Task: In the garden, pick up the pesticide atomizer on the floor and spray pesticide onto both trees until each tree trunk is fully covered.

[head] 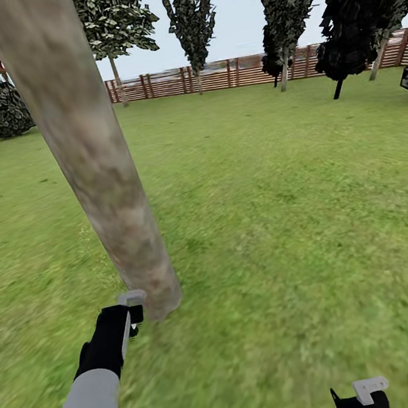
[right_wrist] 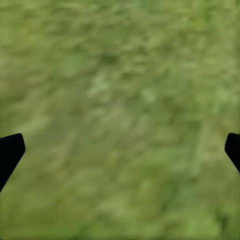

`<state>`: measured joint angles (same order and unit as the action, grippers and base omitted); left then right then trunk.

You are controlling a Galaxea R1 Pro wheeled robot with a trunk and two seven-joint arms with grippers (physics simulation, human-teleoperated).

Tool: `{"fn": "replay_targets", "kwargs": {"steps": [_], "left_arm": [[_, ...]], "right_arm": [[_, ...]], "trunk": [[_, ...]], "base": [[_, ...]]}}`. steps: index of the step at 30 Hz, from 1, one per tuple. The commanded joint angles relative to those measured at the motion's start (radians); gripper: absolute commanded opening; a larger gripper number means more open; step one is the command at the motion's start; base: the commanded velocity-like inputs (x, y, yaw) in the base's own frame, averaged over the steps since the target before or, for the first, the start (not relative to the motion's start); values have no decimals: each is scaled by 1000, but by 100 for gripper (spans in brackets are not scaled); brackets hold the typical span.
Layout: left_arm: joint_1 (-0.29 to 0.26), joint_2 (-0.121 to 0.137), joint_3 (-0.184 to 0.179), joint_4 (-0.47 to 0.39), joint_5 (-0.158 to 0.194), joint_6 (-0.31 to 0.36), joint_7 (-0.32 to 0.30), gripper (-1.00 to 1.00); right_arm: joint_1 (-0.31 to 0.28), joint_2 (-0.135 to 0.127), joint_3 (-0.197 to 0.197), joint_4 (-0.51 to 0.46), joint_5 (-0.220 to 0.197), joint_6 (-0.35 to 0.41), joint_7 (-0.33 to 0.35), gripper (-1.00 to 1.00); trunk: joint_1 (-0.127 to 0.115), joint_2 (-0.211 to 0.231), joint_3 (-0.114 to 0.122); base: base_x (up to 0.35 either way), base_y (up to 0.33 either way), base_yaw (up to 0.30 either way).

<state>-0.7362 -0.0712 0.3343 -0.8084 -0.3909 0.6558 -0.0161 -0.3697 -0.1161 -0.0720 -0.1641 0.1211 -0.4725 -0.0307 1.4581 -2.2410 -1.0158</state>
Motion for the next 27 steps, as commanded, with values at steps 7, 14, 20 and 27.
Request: {"fn": "replay_targets", "kwargs": {"steps": [7,14,20,27], "left_arm": [[-7,84,-1,2,-3,39,-42,-100],[-18,-16,-79,1,-4,45,-94,-100],[-25,24,-77,0,-2,75,-97,-100],[-18,113,-81,0,-5,80,-162,-100]], "right_arm": [[0,-4,-2,0,0,1,-1,100],[0,-5,-2,0,0,2,0,100],[0,-5,-3,0,0,1,-1,100],[0,-5,-3,0,0,2,-2,100]], "trunk": [[0,0,0],[0,0,0],[0,0,0],[0,0,1]], "base": [[0,0,0],[0,0,0],[0,0,0],[0,0,-105]]}}
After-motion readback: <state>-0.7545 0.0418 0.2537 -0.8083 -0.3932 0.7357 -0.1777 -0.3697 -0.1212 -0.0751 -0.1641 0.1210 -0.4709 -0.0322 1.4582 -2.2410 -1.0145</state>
